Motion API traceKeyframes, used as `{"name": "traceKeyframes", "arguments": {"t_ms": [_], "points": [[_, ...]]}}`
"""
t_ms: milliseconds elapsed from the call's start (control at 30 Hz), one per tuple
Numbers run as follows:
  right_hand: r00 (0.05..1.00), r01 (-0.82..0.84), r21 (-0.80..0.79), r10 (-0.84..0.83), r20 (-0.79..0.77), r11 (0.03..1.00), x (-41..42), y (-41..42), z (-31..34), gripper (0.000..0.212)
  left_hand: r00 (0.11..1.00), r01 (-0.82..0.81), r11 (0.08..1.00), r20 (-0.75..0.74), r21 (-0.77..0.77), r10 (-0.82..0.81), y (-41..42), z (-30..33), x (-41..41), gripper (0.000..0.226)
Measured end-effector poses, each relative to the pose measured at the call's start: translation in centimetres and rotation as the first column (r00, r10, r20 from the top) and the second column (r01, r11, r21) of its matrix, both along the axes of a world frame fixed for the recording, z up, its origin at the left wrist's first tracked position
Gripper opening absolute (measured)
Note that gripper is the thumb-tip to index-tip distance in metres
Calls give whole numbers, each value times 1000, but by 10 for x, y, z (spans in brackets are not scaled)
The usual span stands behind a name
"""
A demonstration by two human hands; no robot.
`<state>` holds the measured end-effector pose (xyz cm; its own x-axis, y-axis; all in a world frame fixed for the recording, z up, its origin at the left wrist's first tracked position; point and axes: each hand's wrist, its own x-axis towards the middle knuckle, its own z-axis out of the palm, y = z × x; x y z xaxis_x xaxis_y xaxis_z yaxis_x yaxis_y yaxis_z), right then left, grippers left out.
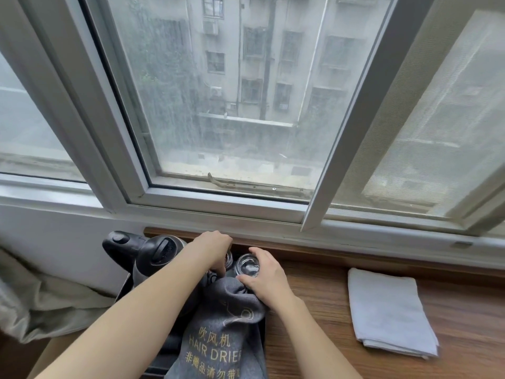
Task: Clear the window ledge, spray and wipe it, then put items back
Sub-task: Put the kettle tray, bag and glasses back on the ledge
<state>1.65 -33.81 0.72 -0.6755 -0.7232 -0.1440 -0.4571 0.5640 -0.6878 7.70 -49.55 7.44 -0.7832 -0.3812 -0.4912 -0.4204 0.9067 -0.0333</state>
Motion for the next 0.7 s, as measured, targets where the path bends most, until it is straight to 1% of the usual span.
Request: {"name": "traceKeyframes", "arguments": {"t_ms": [167, 333, 533, 700], "points": [[1000, 1, 3, -1, 7, 1000, 0, 0, 1, 77, 999, -27, 1000, -22, 15, 28, -2, -1, -2, 72], [1000, 2, 14, -2, 10, 1000, 0, -1, 2, 76, 998, -62, 996, -13, 63, 62, -4, -1, -3, 80], [1000, 5, 22, -5, 13, 1000, 2, 0, 5, 77, 998, -64, 994, -23, 93, 67, -2, -1, -2, 83], [1000, 9, 19, -9, 5, 1000, 2, 0, 10, 79, 985, -79, 988, -140, 133, 97, -2, 3, 2, 91]]}}
